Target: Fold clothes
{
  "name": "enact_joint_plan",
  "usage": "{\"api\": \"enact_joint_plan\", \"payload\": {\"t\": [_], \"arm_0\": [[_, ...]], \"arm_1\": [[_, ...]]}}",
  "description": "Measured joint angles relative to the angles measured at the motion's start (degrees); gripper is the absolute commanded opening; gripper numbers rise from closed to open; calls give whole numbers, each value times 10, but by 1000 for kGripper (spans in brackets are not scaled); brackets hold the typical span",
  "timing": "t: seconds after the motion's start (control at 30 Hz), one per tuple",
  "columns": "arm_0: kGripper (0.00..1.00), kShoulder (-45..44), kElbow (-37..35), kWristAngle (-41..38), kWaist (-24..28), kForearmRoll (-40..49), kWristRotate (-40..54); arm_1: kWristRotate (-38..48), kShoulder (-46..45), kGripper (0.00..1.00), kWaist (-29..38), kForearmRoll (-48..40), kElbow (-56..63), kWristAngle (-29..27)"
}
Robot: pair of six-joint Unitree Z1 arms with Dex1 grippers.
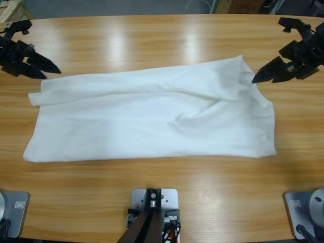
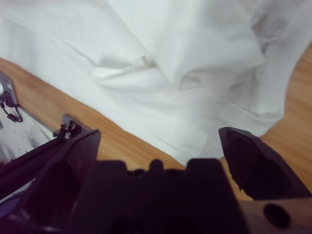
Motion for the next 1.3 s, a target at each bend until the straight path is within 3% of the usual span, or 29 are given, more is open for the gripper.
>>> {"api": "enact_joint_plan", "payload": {"t": [0.27, 0.53, 0.77, 1.3], "arm_0": [[896, 71, -32, 1, -65, -77, -8], [896, 172, -82, 4, -115, -84, -15], [895, 183, -83, 4, -129, -85, -18], [895, 134, 28, 4, -141, -88, -25]], "arm_1": [[16, 14, 1000, 66, 19, -50, 0], [16, 19, 1000, 73, 41, -52, 0], [16, 19, 1000, 74, 45, -54, 0], [16, 4, 1000, 74, 70, -54, 0]]}}
